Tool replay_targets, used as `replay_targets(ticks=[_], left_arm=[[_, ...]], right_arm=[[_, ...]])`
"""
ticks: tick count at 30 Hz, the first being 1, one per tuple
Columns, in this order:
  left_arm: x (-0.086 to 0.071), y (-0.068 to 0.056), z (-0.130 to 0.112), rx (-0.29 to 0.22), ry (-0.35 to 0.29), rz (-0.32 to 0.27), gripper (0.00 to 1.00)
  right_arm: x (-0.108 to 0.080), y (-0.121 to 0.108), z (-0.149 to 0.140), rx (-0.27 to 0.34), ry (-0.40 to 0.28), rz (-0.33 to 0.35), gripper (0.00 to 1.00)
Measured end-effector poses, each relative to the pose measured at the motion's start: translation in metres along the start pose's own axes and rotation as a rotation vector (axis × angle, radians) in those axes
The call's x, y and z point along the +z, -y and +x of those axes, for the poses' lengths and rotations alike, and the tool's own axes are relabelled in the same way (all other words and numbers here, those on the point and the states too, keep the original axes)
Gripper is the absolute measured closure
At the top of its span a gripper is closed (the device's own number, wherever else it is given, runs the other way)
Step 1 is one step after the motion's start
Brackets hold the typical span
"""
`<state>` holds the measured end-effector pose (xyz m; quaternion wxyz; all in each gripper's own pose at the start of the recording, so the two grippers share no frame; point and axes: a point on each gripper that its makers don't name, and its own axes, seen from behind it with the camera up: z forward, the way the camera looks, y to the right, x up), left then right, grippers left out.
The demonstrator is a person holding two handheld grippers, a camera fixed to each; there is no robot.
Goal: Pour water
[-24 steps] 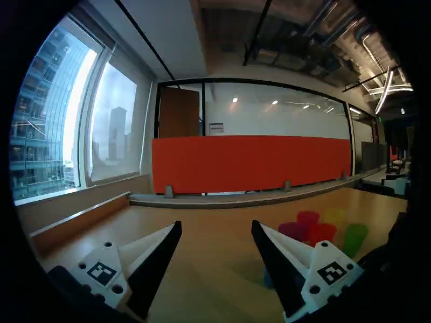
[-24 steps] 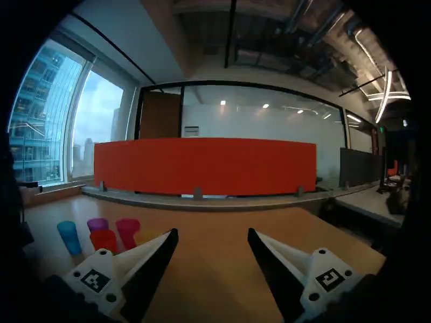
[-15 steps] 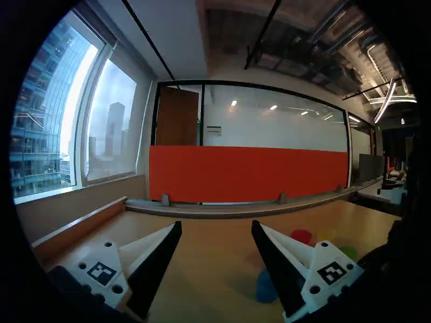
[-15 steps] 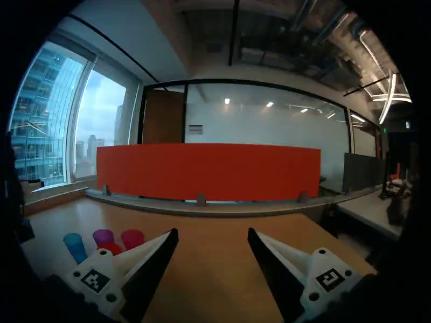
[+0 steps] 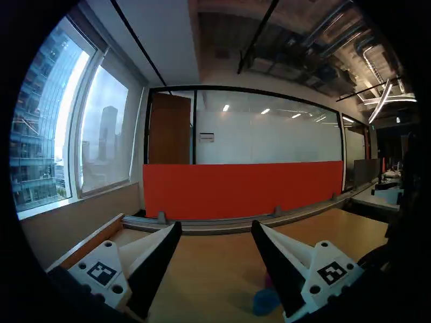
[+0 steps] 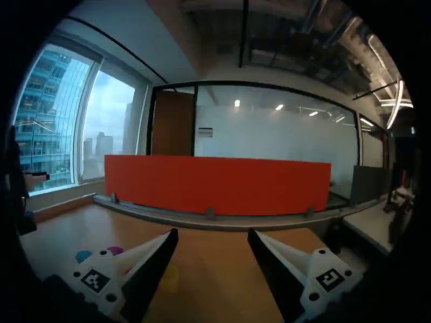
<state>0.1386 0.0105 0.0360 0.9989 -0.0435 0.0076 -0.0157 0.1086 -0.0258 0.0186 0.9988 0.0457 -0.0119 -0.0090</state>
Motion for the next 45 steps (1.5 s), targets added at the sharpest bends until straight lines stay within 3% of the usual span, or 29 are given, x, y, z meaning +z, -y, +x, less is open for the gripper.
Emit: replay_targets(ticks=[6, 12, 17, 29, 36, 45], left_arm=[[0.004, -0.006, 0.020, 0.000, 0.016, -0.033, 0.04], [0.006, -0.025, 0.022, -0.030, 0.032, -0.119, 0.04], [0.006, -0.046, 0.021, -0.055, 0.048, -0.223, 0.04], [0.001, -0.075, 0.033, -0.074, 0.046, -0.393, 0.04], [-0.004, -0.089, 0.030, -0.061, 0.066, -0.472, 0.04], [-0.005, -0.093, 0.012, -0.005, 0.127, -0.526, 0.04]], right_arm=[[0.001, -0.001, 0.023, 0.022, -0.001, 0.024, 0.00], [-0.002, 0.003, 0.026, 0.028, -0.001, 0.071, 0.00], [-0.008, 0.020, 0.024, 0.037, 0.012, 0.162, 0.00], [-0.024, 0.078, 0.037, 0.004, 0.011, 0.403, 0.00], [-0.025, 0.093, 0.038, -0.016, 0.021, 0.463, 0.00], [-0.033, 0.109, 0.020, -0.032, 0.103, 0.551, 0.00]])
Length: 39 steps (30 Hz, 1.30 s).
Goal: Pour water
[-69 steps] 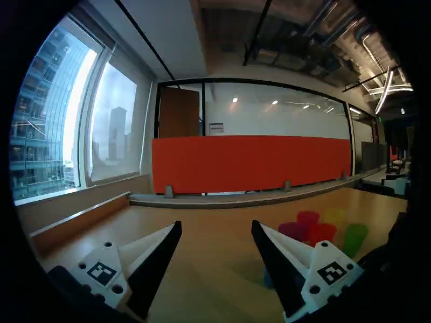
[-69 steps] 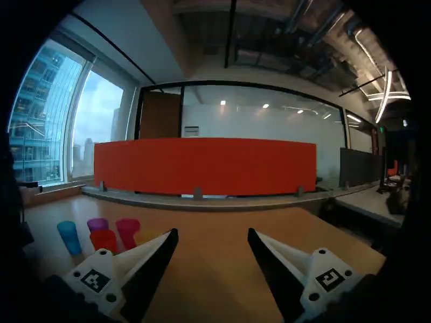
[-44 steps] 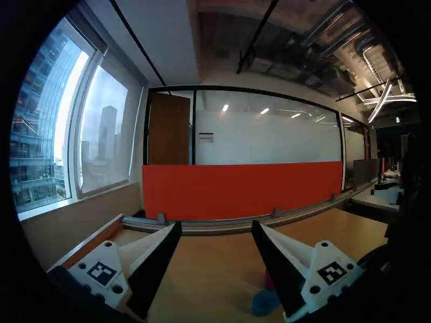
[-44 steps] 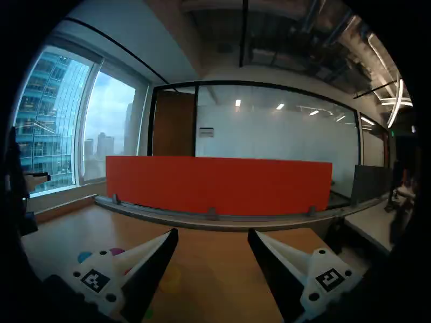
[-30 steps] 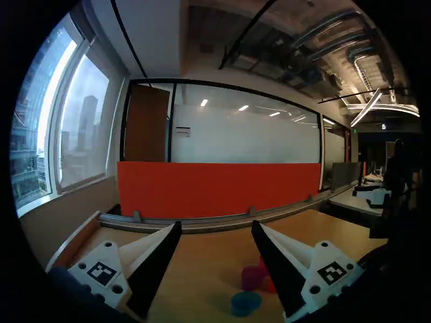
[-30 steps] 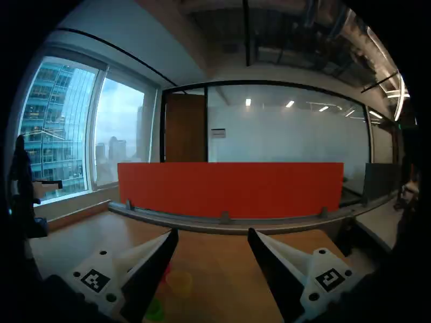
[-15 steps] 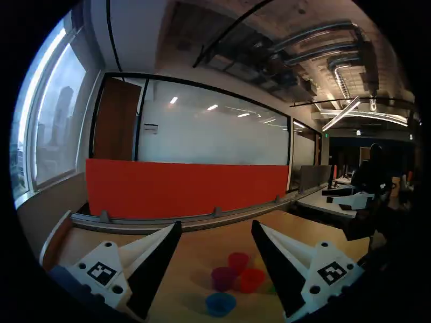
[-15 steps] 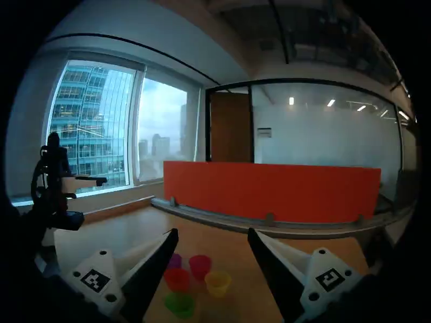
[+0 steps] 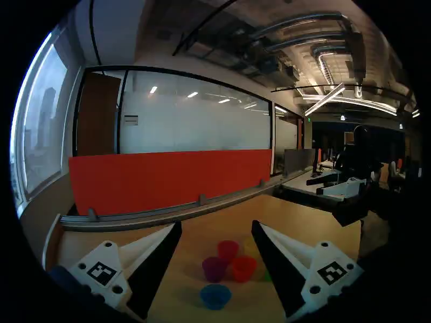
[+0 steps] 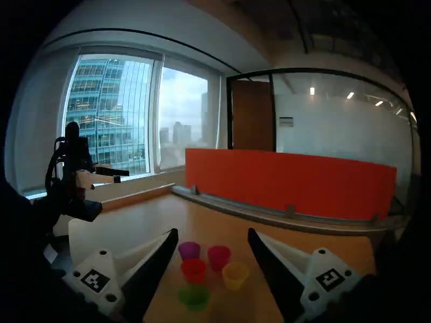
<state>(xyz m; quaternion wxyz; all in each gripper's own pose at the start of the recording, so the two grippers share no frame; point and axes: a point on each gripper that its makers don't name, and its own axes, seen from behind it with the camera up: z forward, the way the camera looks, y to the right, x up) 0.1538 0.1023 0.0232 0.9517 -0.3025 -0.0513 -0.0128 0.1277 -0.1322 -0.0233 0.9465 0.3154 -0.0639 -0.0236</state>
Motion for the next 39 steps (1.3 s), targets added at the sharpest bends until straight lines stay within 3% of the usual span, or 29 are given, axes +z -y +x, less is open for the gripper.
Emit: replay_targets(ticks=[11, 20, 39], left_arm=[[0.001, -0.002, -0.030, 0.005, 0.094, -0.041, 0.04], [0.000, -0.003, -0.055, 0.038, 0.155, -0.053, 0.04], [0.001, -0.015, -0.116, 0.029, 0.280, -0.087, 0.04]], right_arm=[[-0.005, 0.011, -0.021, -0.033, 0.090, 0.058, 0.00], [-0.013, 0.016, -0.047, -0.048, 0.156, 0.095, 0.00], [-0.018, 0.017, -0.096, -0.029, 0.249, 0.120, 0.00]])
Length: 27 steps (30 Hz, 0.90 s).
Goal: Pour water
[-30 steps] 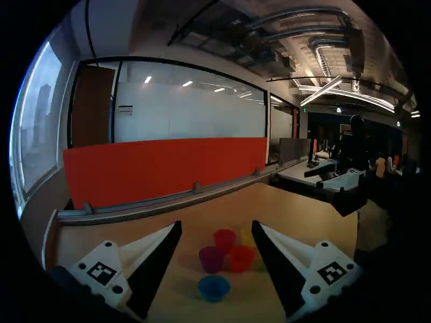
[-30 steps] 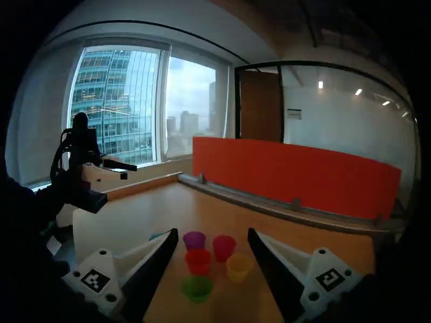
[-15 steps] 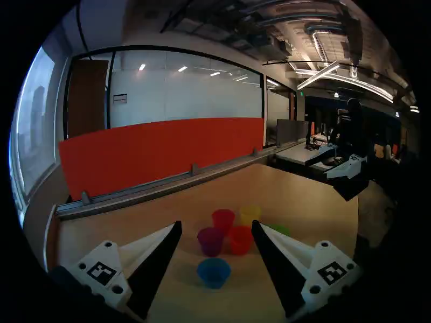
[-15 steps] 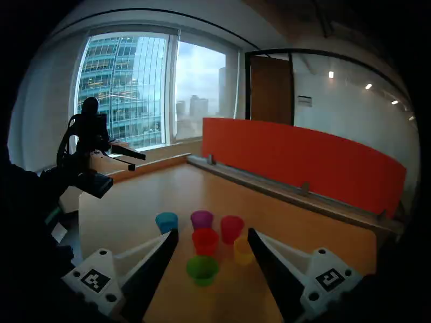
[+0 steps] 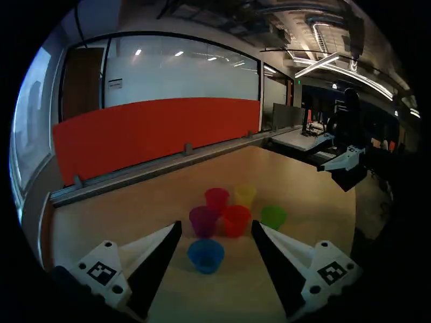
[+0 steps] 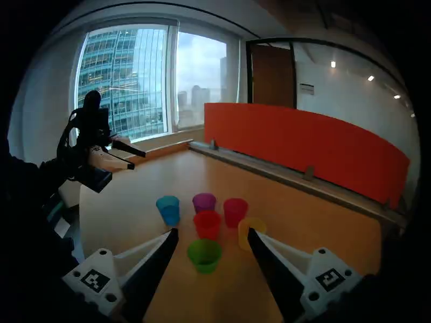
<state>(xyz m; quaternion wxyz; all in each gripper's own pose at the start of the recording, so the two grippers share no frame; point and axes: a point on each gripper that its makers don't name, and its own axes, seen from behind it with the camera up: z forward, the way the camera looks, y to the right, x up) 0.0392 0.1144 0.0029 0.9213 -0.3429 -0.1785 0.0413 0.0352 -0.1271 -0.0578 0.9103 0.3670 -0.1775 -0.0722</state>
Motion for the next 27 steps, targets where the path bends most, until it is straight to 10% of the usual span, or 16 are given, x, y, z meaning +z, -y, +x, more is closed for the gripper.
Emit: replay_targets(ticks=[27], left_arm=[[0.027, 0.006, -0.080, -0.012, 0.171, -0.004, 0.04]], right_arm=[[0.023, 0.011, -0.051, -0.009, 0.126, 0.040, 0.00]])
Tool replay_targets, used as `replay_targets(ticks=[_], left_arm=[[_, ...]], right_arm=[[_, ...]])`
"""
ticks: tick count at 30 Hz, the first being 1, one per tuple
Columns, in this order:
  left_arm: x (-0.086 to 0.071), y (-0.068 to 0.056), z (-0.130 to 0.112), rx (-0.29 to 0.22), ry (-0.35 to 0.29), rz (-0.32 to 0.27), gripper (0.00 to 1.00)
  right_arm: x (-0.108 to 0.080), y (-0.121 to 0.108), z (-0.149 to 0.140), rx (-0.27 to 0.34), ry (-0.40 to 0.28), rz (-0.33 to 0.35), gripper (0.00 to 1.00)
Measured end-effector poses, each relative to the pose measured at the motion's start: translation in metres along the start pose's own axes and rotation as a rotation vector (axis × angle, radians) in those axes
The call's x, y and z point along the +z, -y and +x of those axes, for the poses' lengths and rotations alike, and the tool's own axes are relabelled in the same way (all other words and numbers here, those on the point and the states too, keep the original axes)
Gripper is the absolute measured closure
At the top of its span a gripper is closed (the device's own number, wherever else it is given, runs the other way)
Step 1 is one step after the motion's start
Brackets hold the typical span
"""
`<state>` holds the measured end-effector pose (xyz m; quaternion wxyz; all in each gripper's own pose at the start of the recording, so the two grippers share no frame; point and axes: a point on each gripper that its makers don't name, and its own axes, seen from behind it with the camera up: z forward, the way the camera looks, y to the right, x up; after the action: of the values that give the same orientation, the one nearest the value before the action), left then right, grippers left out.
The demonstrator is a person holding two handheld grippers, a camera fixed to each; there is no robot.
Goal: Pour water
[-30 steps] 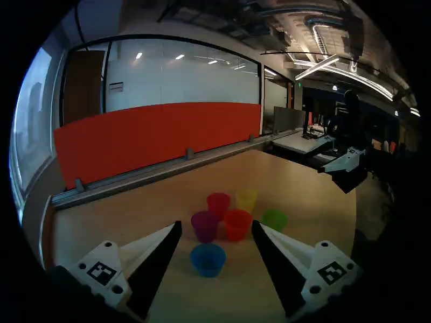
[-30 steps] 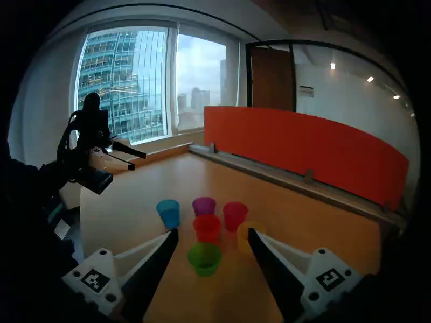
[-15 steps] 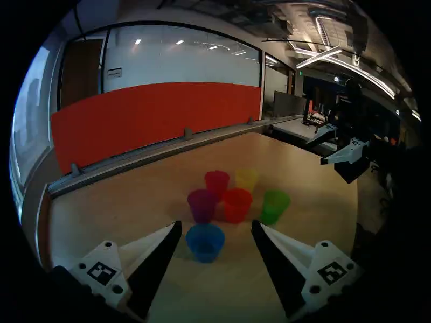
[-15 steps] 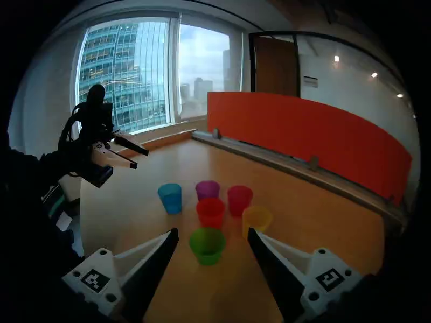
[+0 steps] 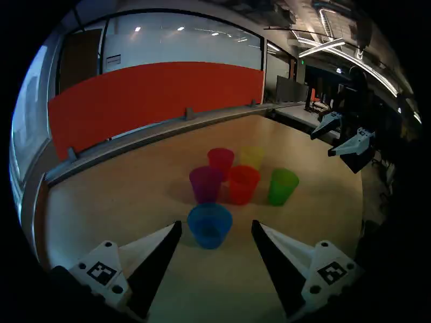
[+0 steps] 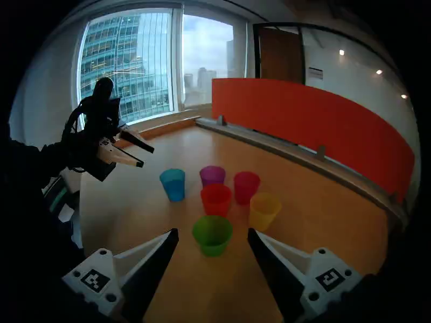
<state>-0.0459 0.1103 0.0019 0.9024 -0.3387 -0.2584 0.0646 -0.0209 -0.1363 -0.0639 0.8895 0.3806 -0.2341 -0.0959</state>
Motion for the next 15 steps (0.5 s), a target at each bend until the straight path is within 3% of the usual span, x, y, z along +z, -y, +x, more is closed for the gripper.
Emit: replay_targets(ticks=[15], left_arm=[[0.032, 0.005, -0.039, 0.000, 0.129, -0.016, 0.04]], right_arm=[[0.020, -0.001, -0.010, 0.005, 0.035, 0.014, 0.00]])
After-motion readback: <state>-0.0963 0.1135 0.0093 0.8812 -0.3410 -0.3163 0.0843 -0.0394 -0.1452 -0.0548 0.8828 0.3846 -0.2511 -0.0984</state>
